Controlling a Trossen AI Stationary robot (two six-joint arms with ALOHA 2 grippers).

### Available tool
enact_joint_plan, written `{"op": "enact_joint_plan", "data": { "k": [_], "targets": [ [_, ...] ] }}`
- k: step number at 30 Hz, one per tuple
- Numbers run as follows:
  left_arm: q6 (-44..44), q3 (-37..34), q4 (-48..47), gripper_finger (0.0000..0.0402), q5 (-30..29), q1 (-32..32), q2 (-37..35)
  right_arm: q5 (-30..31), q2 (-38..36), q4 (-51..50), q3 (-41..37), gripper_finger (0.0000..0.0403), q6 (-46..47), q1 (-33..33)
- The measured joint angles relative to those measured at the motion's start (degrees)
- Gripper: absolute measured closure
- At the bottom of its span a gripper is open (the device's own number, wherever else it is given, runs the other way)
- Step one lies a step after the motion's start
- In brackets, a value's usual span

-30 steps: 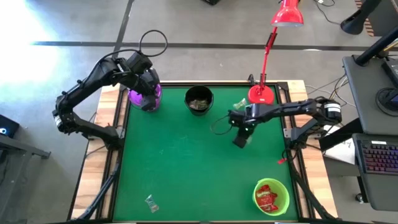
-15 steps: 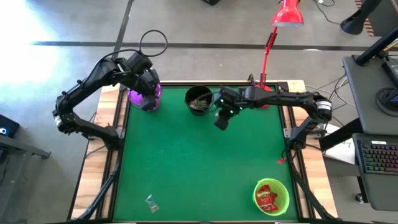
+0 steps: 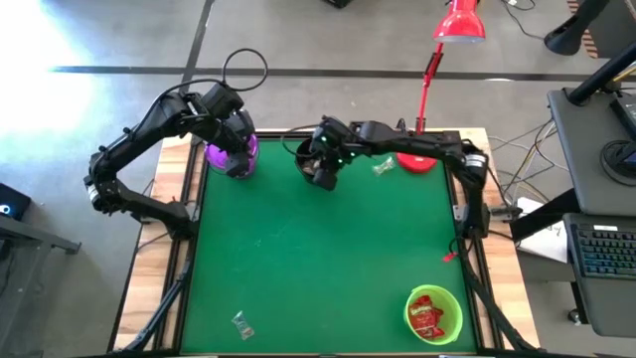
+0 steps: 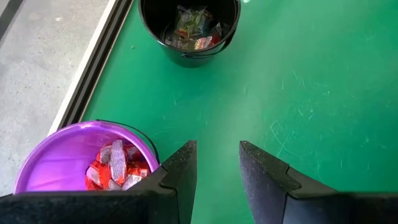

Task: Sort candy
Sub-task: Put the bottom green gummy into the black bucket, then put the blue gummy into the black bucket

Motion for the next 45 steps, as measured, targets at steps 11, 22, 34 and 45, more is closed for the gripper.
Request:
{"op": "enact_joint_plan", "data": {
  "k": [11, 22, 34, 45],
  "targets": [
    [-0.2, 0.0, -0.01, 0.0299, 0.0, -0.01, 0.0, 0.17, 9.91, -8.44, 12.64, 0.039, -7.36, -3.87],
    [-0.2, 0.0, -0.28, 0.0299, -0.02, -0.01, 0.0, 0.06, 12.48, -10.27, 15.61, 0.0339, -13.26, -3.92],
    [-6.66, -0.67, -3.61, 0.0294, 0.0, -0.47, 0.02, 7.21, 11.47, -9.59, 15.61, 0.0269, -13.91, -4.13],
    [-14.43, -12.02, -6.75, 0.0246, 0.03, -4.2, 0.0, 8.28, 11.28, -9.66, 15.68, 0.0268, -13.87, -4.19]
  ]
}}
